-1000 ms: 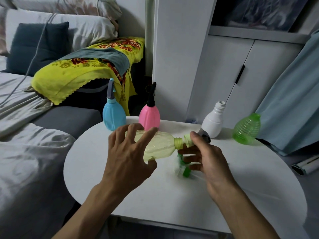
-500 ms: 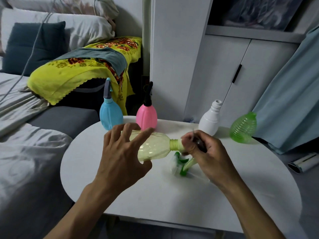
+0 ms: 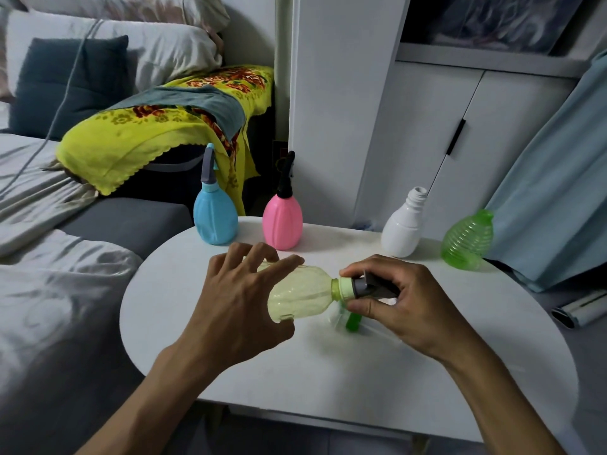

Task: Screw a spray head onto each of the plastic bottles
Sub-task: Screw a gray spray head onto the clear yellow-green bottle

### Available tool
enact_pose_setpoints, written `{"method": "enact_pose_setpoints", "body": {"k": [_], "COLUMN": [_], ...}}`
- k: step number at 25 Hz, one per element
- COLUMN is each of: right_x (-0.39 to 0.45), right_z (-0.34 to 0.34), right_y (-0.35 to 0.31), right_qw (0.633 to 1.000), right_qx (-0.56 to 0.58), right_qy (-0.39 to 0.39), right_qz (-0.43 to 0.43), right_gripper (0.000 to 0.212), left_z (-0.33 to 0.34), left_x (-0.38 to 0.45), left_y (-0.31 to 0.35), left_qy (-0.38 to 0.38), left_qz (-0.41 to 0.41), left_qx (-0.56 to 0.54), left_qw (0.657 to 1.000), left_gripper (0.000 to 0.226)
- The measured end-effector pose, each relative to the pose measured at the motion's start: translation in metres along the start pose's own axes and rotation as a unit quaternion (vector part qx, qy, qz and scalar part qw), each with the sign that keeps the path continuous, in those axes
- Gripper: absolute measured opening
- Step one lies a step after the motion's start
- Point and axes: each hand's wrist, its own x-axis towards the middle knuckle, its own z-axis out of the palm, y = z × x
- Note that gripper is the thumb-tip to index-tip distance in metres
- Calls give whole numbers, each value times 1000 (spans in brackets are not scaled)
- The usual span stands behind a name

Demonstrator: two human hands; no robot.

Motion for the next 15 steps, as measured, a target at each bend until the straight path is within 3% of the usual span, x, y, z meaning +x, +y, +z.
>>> {"method": "enact_pose_setpoints", "body": {"k": [5,12,15], "right_x": [-2,-5,-5], "right_z": [-1,-1,0], "right_y": [-3,-3,-3], "right_qw": [994,998,995], "right_qx": [102,49,99], "right_qy": [24,-13,5], "right_qz": [26,21,19], "right_gripper": [35,34,40], "left_z": [-6,-6,-7], "left_x": [5,3,2], "left_y": [0,3,2], "left_qy": [3,-16,-13], "left_qz": [-14,6,-9], "left_qx": [-53,-17,-39], "left_qw": [998,1000,999], "left_gripper": [77,78,78]}}
